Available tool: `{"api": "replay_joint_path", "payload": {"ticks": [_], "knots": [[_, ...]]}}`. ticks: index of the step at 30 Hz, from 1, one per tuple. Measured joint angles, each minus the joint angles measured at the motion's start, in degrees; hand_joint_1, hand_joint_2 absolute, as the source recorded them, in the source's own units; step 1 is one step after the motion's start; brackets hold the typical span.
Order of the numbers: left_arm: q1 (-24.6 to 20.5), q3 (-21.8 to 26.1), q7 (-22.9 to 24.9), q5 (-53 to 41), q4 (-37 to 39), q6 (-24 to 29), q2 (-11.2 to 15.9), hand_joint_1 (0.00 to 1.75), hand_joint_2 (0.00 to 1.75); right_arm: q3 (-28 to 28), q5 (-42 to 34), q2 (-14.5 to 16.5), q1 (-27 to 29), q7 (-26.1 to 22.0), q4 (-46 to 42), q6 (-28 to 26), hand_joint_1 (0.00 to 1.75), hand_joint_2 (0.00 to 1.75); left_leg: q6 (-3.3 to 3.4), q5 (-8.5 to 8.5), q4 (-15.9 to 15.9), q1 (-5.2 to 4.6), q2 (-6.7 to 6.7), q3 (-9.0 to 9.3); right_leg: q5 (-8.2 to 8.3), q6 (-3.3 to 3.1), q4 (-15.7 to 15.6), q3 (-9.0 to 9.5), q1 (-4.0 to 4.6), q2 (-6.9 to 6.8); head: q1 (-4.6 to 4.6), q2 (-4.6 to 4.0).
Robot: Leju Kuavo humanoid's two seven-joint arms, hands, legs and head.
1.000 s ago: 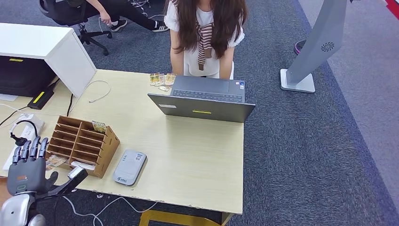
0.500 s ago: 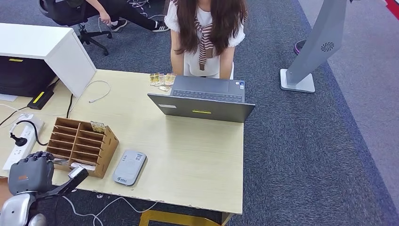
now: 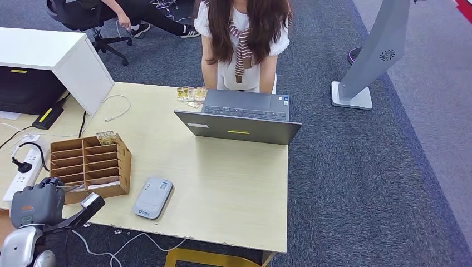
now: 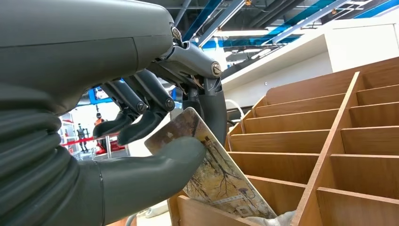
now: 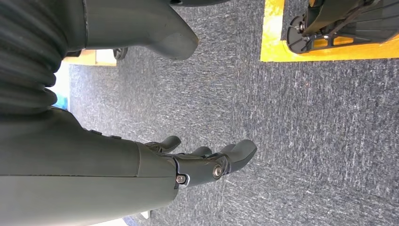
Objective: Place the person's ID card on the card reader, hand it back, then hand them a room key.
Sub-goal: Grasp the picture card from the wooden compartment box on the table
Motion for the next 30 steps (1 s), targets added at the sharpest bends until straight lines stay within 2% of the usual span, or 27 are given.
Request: {"api": "replay_joint_path", "payload": {"ticks": [23, 27, 30], "knots": [[-0.2, 0.0, -0.6, 1.2, 0.0, 0.6, 0.0, 1.75, 1.75, 0.0, -0.4, 0.0, 0.0, 0.0, 0.0, 0.0, 0.00, 1.75, 0.00, 0.00, 0.0, 0.00, 0.01, 0.00, 0.00, 0.00, 0.0, -0.01, 0.00, 0.00, 0.00, 0.01], [-0.1, -1.1, -1.2, 3.3, -3.8, -0.3, 0.2, 1.75, 1.75, 0.0, -1.2, 0.0, 0.0, 0.0, 0.0, 0.0, 0.00, 1.75, 0.00, 0.01, 0.0, 0.00, 0.00, 0.00, 0.00, 0.00, 0.0, -0.02, 0.00, -0.01, 0.01, 0.00], [-0.5, -3.2, -2.8, 6.7, -9.4, -2.8, 1.6, 1.75, 1.75, -0.1, -2.0, 0.0, 0.0, 0.1, 0.0, 0.0, 0.00, 1.75, 0.01, 0.02, 0.0, 0.00, -0.01, 0.00, 0.01, 0.01, 0.0, -0.05, 0.00, -0.01, 0.00, 0.01]]}}
